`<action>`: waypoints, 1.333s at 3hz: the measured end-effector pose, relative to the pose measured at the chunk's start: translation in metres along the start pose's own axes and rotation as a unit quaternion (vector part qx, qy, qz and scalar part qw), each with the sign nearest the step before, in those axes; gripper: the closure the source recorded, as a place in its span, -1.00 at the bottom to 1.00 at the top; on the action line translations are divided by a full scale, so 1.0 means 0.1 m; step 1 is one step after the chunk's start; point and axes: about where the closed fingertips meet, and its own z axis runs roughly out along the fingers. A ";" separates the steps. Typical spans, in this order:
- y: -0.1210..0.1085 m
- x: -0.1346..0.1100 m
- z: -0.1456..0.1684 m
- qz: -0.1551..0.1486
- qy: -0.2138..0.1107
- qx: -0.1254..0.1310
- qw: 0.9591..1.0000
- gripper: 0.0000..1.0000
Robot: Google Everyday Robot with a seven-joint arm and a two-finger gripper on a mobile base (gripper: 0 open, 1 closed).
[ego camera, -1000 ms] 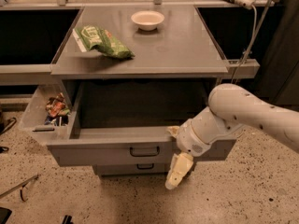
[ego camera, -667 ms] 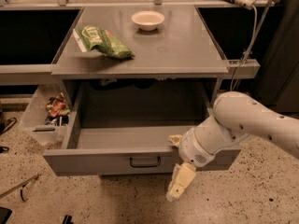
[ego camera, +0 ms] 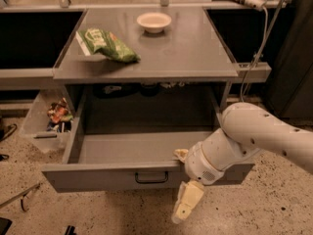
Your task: Open top drawer
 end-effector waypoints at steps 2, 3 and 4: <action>0.27 0.06 0.03 0.015 0.013 -0.008 1.000 -1.00; 0.49 0.12 0.08 0.028 0.020 -0.021 0.999 -1.00; 0.49 0.12 0.08 0.028 0.021 -0.021 0.999 -1.00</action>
Offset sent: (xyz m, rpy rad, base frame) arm -0.1476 -0.0047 -0.0153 -0.1205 0.2146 -0.0363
